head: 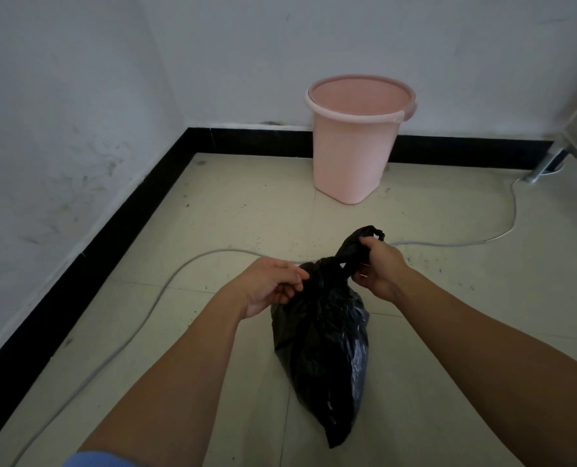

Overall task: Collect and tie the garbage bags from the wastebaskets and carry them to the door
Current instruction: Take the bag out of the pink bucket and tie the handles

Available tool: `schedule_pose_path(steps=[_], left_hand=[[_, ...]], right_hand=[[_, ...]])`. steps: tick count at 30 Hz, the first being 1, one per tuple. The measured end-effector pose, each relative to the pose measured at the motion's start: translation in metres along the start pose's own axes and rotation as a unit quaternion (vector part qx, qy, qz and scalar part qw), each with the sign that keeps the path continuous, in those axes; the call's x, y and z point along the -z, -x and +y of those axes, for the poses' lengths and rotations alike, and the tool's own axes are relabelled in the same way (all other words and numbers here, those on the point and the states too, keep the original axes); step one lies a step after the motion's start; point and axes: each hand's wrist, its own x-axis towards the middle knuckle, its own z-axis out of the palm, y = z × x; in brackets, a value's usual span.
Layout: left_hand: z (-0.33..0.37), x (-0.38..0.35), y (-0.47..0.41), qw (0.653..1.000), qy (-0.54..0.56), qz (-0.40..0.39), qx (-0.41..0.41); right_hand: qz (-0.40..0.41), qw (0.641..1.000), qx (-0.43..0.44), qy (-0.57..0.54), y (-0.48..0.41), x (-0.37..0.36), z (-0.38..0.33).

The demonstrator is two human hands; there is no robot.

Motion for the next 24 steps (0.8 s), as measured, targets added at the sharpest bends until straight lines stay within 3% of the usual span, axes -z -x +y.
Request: schedule_pose_path(steps=[4,9,15,18,24], left_hand=[[-0.008,-0.018,-0.003,0.996,-0.081,0.038,-0.009],[-0.015,-0.038,-0.01,0.993,-0.052,0.102,-0.037],[-0.017,-0.047,-0.014,0.968,-0.114,0.206,-0.084],[-0.006,-0.042,-0.012,0.981,-0.052,0.174,-0.071],[0.001,-0.013,-0.001,0.991,0.132,0.0,-0.005]], right_hand=[[-0.034,0.998,-0.047,-0.002,-0.001,0.007,0.004],[-0.051,0.997,-0.057,0.009,0.001,0.008,0.009],[-0.052,0.997,-0.055,0.032,-0.002,0.009,0.011],[-0.044,0.998,-0.033,0.034,-0.003,0.006,0.009],[-0.058,0.998,-0.037,-0.004,-0.003,0.001,0.003]])
